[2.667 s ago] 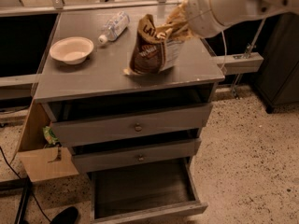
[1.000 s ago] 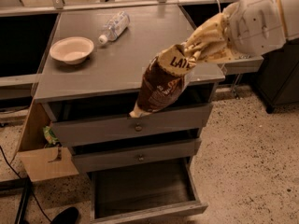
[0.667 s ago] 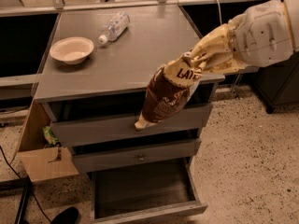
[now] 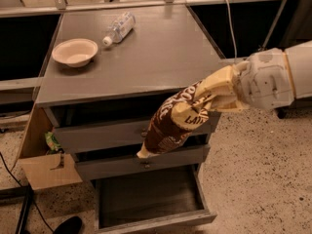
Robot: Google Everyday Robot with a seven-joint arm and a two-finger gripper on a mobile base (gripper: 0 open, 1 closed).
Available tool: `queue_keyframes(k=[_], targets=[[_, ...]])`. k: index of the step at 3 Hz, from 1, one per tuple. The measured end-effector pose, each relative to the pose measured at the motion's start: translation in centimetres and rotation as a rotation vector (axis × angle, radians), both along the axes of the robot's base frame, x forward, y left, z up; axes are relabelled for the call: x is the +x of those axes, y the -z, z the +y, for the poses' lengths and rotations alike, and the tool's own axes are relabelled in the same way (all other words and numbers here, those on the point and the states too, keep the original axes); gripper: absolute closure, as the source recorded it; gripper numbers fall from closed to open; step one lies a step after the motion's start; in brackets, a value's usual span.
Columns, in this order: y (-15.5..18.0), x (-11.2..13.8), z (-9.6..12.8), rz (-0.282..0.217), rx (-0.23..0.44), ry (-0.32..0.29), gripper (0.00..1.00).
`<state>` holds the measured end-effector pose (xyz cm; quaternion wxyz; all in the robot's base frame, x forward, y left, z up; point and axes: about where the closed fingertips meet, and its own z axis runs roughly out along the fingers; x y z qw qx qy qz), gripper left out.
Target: Place brown chip bag into bottom drawer
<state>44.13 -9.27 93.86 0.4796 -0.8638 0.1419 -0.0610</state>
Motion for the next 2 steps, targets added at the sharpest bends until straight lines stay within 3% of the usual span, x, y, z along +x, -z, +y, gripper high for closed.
queue_keyframes(k=[2], targets=[[7.2, -1.1, 0.7, 0.045, 0.032, -0.011, 1.0]])
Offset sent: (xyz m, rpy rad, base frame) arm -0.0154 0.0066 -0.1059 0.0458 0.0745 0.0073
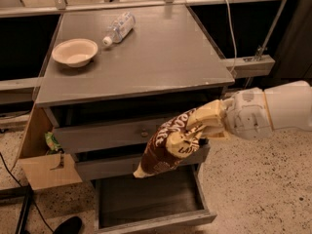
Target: Place brown chip bag into bottom drawer
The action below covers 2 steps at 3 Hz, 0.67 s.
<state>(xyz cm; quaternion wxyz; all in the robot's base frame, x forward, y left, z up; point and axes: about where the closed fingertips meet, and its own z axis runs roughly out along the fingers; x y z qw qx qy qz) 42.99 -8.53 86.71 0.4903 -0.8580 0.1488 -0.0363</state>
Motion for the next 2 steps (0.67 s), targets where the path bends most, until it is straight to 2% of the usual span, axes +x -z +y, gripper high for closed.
queue_keyframes(k=[1, 2], targets=[[7.19, -0.07, 0.59, 0.028, 0.014, 0.013, 1.0], [7.19, -0.07, 0.59, 0.028, 0.014, 0.013, 1.0]])
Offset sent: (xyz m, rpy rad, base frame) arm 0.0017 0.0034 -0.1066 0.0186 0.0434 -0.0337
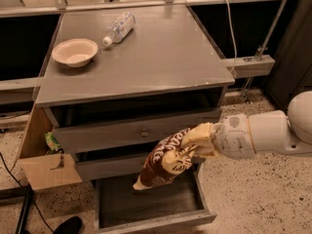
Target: Place brown chip bag into bottom drawer
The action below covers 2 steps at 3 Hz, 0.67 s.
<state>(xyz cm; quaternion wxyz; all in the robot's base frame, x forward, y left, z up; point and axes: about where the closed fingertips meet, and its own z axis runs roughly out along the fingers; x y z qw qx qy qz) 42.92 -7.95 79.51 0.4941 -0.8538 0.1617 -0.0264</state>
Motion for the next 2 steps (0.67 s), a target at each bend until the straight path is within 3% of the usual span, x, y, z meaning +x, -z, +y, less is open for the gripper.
queue_keyframes(k=[2], targets=[[3.7, 0.9, 0.7, -0.018, 0.004, -0.037, 1.0]])
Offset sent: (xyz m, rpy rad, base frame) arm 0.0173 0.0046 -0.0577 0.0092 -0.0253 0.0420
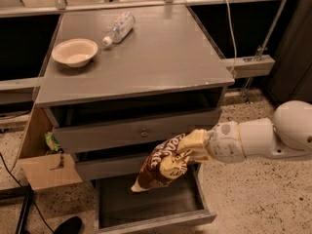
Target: Place brown chip bag into bottom drawer
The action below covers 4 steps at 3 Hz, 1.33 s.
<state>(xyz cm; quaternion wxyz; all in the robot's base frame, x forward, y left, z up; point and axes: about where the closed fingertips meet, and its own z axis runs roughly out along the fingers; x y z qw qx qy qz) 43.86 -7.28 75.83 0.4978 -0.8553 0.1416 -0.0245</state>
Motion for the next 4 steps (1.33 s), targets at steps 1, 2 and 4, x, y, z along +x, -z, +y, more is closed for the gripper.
queue_keyframes(k=[1, 2, 4], targets=[[3.0, 0.8, -0.1, 0.006, 0.008, -0.001, 1.0], [6.4, 1.5, -0.1, 0.015, 0.018, -0.005, 1.0], [13.6, 2.7, 0.2, 0.009, -0.044, -0.011, 1.0]])
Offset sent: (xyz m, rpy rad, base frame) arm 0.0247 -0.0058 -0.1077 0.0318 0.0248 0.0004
